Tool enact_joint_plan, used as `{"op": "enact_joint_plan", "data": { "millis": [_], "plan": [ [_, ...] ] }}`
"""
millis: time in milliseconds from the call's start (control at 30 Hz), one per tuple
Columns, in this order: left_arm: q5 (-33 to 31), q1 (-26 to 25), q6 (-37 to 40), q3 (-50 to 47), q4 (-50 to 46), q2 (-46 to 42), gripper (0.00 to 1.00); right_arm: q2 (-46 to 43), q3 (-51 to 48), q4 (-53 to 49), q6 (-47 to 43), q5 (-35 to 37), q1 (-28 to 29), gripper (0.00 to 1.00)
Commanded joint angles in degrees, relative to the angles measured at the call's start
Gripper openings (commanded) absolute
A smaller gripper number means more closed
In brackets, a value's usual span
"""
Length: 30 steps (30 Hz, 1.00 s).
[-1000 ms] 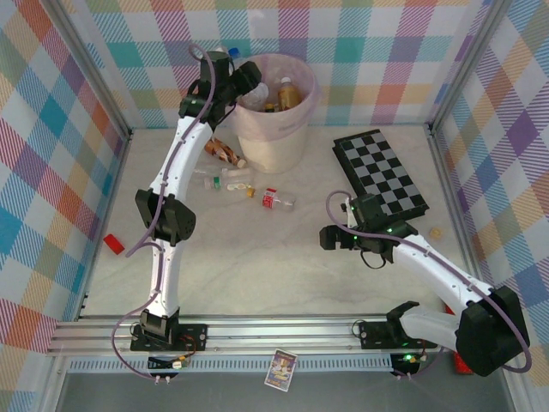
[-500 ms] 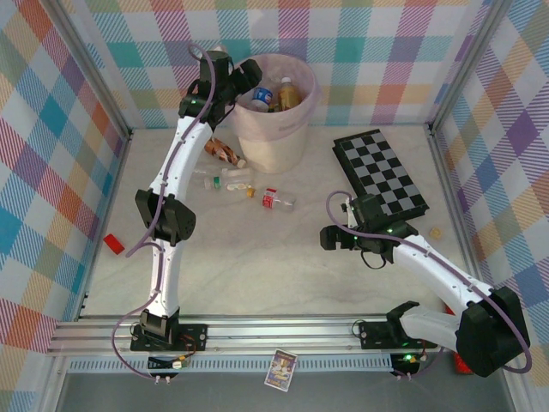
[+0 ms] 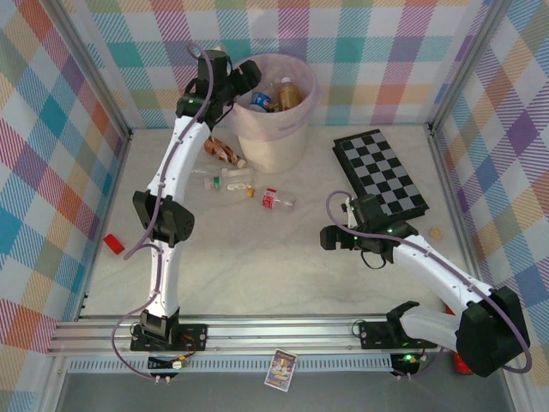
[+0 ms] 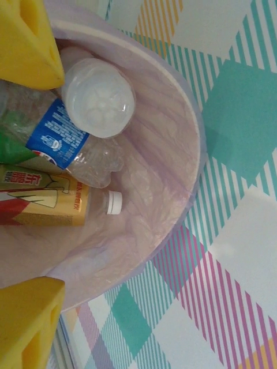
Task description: Put the plastic bottles in the bin
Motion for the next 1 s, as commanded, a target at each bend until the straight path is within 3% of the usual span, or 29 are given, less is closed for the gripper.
{"op": "enact_joint_plan", "data": {
  "millis": [0,267,500,767,967],
  "plan": [
    [-1.0,0.9,2.4,-3.5,-0.2,-8.9,0.85,-0.4,0.9,-0.6,0.2,-0.5,0.4,0.99],
    [-2.6,7.8,1.0,-27.1,3.7,-24.8,0.88,-0.3,1.0,-0.6,0.0,-0.5,0.4,0.99],
    [1.5,15.6,-6.0,-52.5,12.9,-35.2,0.88,0.5,1.2,-0.3,0.1,-1.0,0.4,0.99],
    [5.6,20.1,-14.0,-69.6,21.2,-35.8,0.86,0.0,0.9,-0.9,0.4,-0.7,0.5,0.99],
    [9.1,20.4,-23.5,-78.5,29.7,-32.6,0.84,-0.3,0.9,-1.5,0.6,-0.1,0.6,0.99]
  ]
}}
